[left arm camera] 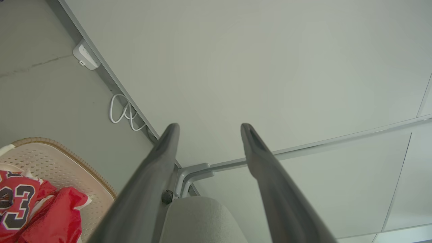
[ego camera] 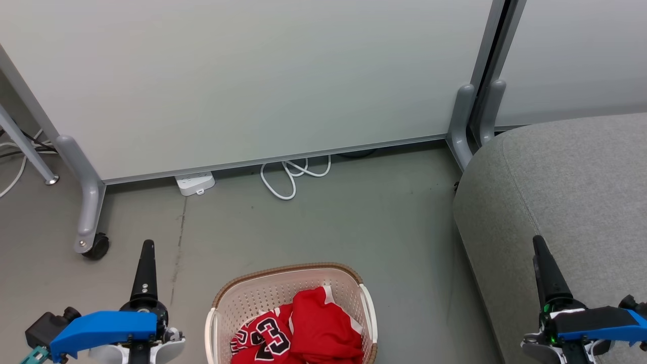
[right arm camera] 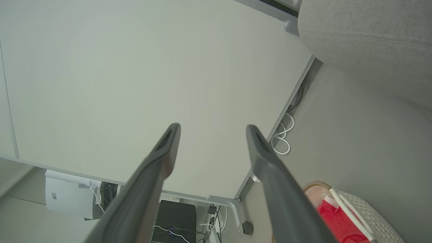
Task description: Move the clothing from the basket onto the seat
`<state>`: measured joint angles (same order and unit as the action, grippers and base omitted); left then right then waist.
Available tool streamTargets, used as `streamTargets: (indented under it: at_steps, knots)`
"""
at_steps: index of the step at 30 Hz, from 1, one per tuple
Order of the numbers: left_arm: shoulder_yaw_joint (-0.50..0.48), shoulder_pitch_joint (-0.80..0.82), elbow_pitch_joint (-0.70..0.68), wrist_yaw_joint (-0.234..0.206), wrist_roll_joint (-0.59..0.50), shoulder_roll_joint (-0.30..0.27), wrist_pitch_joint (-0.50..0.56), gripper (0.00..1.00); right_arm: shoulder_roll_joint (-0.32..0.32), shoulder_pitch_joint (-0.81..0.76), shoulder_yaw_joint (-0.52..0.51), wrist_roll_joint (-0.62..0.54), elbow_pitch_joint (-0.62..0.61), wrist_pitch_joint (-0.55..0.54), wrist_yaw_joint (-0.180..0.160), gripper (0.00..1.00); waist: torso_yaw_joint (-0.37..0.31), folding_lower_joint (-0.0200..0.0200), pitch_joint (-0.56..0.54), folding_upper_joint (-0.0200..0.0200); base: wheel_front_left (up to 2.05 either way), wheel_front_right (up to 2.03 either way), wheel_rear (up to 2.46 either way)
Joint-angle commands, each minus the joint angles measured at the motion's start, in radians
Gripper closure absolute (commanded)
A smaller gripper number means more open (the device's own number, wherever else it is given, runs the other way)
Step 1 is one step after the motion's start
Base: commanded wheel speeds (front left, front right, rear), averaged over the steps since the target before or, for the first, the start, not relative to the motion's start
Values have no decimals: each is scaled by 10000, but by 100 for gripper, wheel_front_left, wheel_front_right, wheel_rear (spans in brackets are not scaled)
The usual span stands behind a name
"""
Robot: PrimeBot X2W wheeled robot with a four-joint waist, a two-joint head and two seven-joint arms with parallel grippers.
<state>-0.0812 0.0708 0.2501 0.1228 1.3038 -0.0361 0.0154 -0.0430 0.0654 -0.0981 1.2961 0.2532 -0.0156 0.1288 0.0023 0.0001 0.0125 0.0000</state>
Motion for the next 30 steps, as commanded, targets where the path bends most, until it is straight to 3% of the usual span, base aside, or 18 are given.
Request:
streamTargets:
  at_steps: [1,13,30]
  knots:
    - [105,352,-249,-63,-544,-89,-123,0,-55,296,57,-573,-243,121,8,0,3,-1,6,0,0,0,0]
    - [626,446,-350,-365,-2949,-103,-553,0,-63,322,378,-2826,-334,556,11,0,27,-1,65,0,0,0,0]
    - [1204,572,-71,-418,-5773,-122,-1129,0,-93,345,804,-5464,-108,1130,15,0,58,-1,98,0,0,0,0]
